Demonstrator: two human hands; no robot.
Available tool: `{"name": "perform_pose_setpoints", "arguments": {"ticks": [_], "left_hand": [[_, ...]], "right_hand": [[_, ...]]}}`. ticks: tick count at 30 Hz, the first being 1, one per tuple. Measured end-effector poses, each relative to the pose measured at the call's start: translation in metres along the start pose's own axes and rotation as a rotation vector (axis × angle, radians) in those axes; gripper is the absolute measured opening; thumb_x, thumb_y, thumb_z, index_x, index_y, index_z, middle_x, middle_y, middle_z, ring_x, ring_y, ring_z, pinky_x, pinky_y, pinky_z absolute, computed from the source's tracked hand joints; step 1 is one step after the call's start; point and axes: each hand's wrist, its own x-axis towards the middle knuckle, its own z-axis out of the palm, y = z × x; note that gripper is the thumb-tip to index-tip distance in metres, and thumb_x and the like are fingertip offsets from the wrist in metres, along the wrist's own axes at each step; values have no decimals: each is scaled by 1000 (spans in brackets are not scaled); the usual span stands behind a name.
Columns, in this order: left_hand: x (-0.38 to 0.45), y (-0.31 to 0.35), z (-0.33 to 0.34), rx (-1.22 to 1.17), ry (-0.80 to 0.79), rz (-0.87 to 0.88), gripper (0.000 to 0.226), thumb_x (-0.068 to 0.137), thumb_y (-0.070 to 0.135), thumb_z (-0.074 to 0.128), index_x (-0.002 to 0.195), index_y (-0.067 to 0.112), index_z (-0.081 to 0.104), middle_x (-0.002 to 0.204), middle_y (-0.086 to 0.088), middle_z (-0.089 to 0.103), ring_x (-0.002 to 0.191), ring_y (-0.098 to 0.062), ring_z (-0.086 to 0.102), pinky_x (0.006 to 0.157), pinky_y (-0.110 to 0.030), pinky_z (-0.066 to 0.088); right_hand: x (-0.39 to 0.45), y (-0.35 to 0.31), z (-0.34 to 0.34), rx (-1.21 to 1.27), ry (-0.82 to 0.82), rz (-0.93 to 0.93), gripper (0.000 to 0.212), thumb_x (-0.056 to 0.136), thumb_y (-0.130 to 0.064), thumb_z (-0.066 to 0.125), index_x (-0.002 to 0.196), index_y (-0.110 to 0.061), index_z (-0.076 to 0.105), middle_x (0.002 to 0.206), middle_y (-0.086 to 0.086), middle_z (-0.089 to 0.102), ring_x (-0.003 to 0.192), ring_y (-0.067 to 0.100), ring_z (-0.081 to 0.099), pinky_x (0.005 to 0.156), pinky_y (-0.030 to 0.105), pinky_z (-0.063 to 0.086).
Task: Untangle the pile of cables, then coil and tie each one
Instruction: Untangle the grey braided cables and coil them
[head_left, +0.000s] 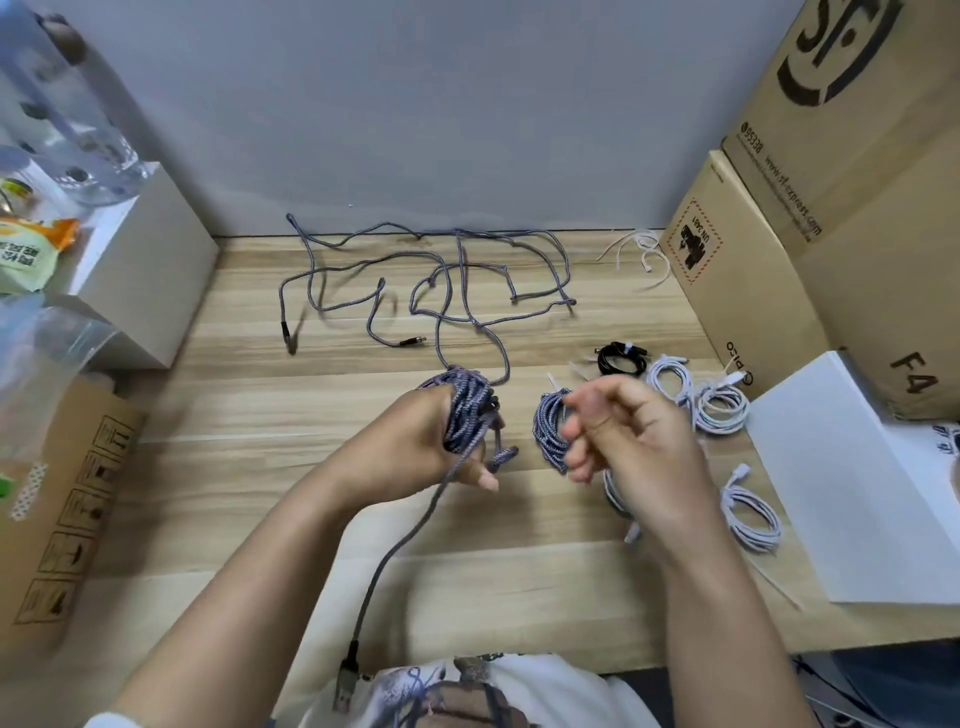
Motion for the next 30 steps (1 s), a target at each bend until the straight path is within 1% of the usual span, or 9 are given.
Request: {"name": "perform_pose_setpoints", "arguments": {"ticks": [4, 9, 12, 15, 18, 20, 24, 27, 30], "left_hand": [[8, 2, 11, 255, 88, 73, 32, 70, 9, 80, 68, 13, 48, 60, 9, 48, 58, 2, 50, 55, -13, 36], [13, -2, 17, 362, 192, 17, 29, 69, 32, 63, 77, 7, 52, 68, -3, 56, 66, -21, 53, 61, -35, 44], [11, 7, 12, 188, 189, -40, 31, 67, 9, 81, 80, 11, 53, 58, 6, 53, 52, -3, 45, 53, -19, 36], [6, 17, 4, -128, 112, -38, 40, 64, -7, 81, 92, 9, 57, 58, 2, 57, 52, -6, 49, 55, -17, 40], [3, 30, 2, -324, 22, 51, 43, 64, -15, 75, 94, 8, 55, 57, 0, 54, 54, -11, 49, 55, -18, 43], [4, 36, 3, -399, 0, 104, 44, 64, -18, 72, 95, 9, 54, 56, 0, 54, 53, -11, 50, 55, -18, 44], [3, 38, -2, -491, 52, 139, 46, 59, -7, 73, 96, 9, 52, 55, 4, 59, 50, -8, 55, 52, -18, 46], [6, 28, -7, -422, 162, 122, 48, 56, -8, 78, 92, 12, 54, 56, 6, 60, 53, -4, 56, 56, -15, 46], [7, 16, -7, -287, 156, 48, 39, 61, -4, 79, 84, 14, 53, 57, 9, 56, 54, -3, 51, 55, -15, 43]], "right_hand": [[4, 13, 30, -263, -3, -12, 42, 68, -58, 61, 68, -17, 52, 54, -5, 46, 50, 12, 45, 51, 32, 42], [13, 27, 30, -634, 33, -118, 35, 74, -44, 71, 55, -22, 52, 63, -8, 42, 58, 9, 40, 61, 31, 37], [17, 24, 20, -343, 9, -43, 26, 86, -18, 66, 61, -20, 60, 55, -7, 49, 50, 7, 47, 52, 28, 43], [19, 19, 9, 55, 16, 91, 20, 92, 0, 52, 80, -12, 61, 56, 2, 52, 39, 6, 51, 39, 17, 43], [22, 26, 6, -64, -9, 41, 26, 89, 5, 53, 80, -17, 62, 71, 12, 59, 33, 1, 40, 36, 14, 31], [22, 29, 8, -248, -80, -3, 37, 84, 8, 56, 68, -24, 64, 69, -4, 63, 40, -2, 44, 45, 10, 32], [12, 25, 10, -553, -342, -81, 35, 84, -16, 68, 60, -42, 65, 57, -20, 61, 57, -2, 54, 61, 21, 42], [-2, 12, 6, -380, -426, -194, 19, 83, -28, 68, 66, -33, 60, 61, -22, 60, 60, -5, 52, 60, 11, 37], [-10, -6, 3, -117, -307, -345, 23, 86, -45, 60, 69, -29, 60, 64, -18, 59, 60, -5, 51, 59, 6, 36]]}}
